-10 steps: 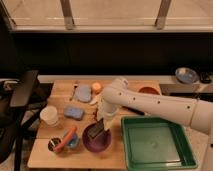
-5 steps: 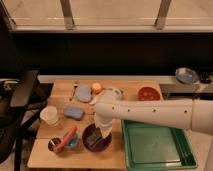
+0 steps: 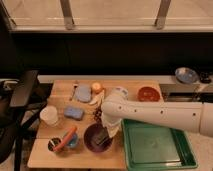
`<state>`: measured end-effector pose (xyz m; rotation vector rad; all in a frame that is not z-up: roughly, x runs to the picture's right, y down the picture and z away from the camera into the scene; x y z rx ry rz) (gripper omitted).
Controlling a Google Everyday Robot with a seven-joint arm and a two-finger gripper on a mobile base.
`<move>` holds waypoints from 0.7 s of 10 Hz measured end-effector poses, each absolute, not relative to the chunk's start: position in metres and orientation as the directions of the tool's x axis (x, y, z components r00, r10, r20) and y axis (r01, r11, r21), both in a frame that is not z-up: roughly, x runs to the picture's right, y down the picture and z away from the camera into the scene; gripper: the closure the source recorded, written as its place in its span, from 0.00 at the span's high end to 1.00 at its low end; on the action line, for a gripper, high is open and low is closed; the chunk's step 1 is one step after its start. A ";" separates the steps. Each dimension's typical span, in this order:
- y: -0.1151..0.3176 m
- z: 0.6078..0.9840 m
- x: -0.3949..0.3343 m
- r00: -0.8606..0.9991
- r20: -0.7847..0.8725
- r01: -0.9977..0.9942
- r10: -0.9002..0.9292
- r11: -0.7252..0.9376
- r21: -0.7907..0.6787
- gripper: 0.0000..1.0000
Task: Wipe purple bowl with eraser
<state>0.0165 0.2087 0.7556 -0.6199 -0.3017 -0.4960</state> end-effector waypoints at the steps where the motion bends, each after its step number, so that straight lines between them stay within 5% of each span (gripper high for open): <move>1: 0.201 0.759 0.015 0.842 0.410 0.525 -0.351 0.708 -0.472 0.00; 7: 0.188 0.756 -0.027 0.792 0.473 0.587 -0.386 0.695 -0.415 0.00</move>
